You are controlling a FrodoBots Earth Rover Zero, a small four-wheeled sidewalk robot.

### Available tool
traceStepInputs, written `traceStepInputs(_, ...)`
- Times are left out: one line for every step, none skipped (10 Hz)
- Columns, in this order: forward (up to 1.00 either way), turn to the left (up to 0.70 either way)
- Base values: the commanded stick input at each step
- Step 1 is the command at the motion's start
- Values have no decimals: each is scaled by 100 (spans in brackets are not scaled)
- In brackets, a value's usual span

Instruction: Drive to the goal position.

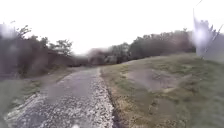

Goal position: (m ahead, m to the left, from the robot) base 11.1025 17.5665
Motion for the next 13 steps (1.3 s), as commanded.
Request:
traceStepInputs(0, 100)
traceStepInputs(0, 100)
traceStepInputs(0, 100)
traceStepInputs(0, 100)
traceStepInputs(0, 100)
traceStepInputs(0, 100)
traceStepInputs(0, 100)
traceStepInputs(0, 100)
traceStepInputs(100, 14)
traceStepInputs(100, 8)
traceStepInputs(100, 1)
traceStepInputs(100, 0)
traceStepInputs(100, 0)
